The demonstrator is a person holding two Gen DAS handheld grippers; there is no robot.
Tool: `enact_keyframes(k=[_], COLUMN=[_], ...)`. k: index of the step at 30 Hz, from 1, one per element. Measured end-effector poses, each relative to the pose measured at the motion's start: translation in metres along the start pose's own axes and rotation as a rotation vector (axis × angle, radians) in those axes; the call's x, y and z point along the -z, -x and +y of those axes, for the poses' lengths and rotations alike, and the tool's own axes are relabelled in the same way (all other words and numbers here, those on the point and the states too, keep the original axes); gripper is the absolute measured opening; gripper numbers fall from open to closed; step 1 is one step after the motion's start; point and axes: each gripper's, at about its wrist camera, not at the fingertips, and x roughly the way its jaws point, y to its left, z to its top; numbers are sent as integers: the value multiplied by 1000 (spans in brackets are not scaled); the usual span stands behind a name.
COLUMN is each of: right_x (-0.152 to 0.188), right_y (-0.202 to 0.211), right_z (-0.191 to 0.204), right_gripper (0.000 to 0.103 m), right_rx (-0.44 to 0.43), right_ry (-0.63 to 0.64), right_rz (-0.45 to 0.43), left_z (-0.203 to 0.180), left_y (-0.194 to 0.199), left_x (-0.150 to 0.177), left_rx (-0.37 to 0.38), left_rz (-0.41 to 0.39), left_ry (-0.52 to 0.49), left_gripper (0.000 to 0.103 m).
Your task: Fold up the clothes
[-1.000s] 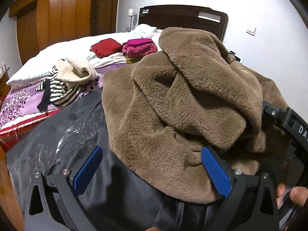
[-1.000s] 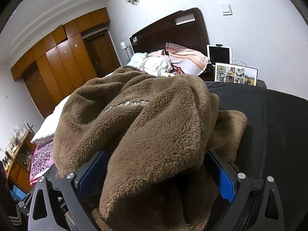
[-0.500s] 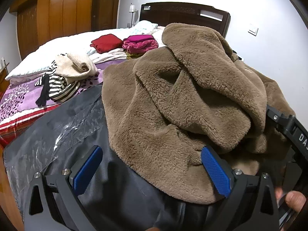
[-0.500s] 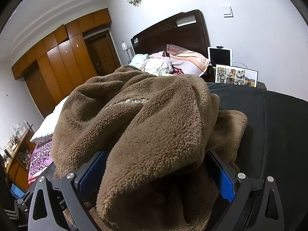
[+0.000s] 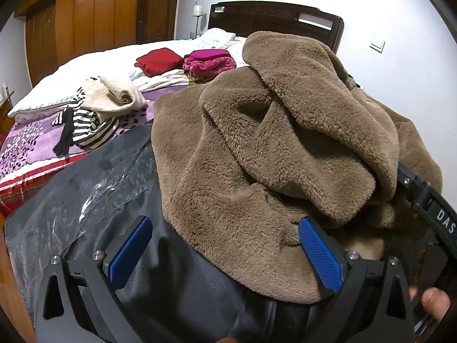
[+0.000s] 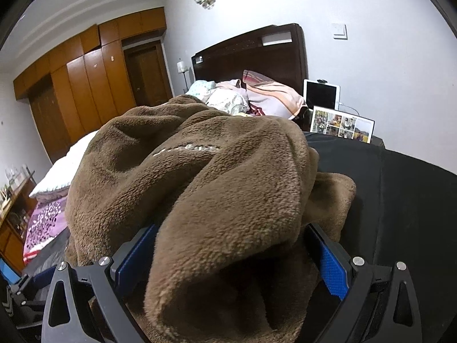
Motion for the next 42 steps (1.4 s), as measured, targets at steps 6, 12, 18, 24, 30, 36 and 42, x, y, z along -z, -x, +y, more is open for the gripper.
enact_keyframes(k=[6,12,18,24,30,36,42], right_x=[1,0,-8,-15,-17,-16,-1], right_y=[0,0,-5,-6,8,32,55], right_z=[3,8,-3,-8,-13,-29,-61], right_gripper=[103,103,78,44,22,16,13], right_rx=[-19,-51,-123,-97,4,161,315], right_ry=[6,8,-41,-31,-30,-20,-4], right_rz=[3,7,40,55,30,-1,33], left_z=[2,5,8,10,11,14,17], left_y=[-1,-1,-3,-5,-7,-8,-6], left_x=[0,0,0,-1,1,2,1], left_rx=[0,-1,1,0,2,5,9], left_rz=[4,5,13,20,34,40,34], left_ry=[6,12,16,14,22,38,50], left_gripper=[102,102,102,102,102,102,102])
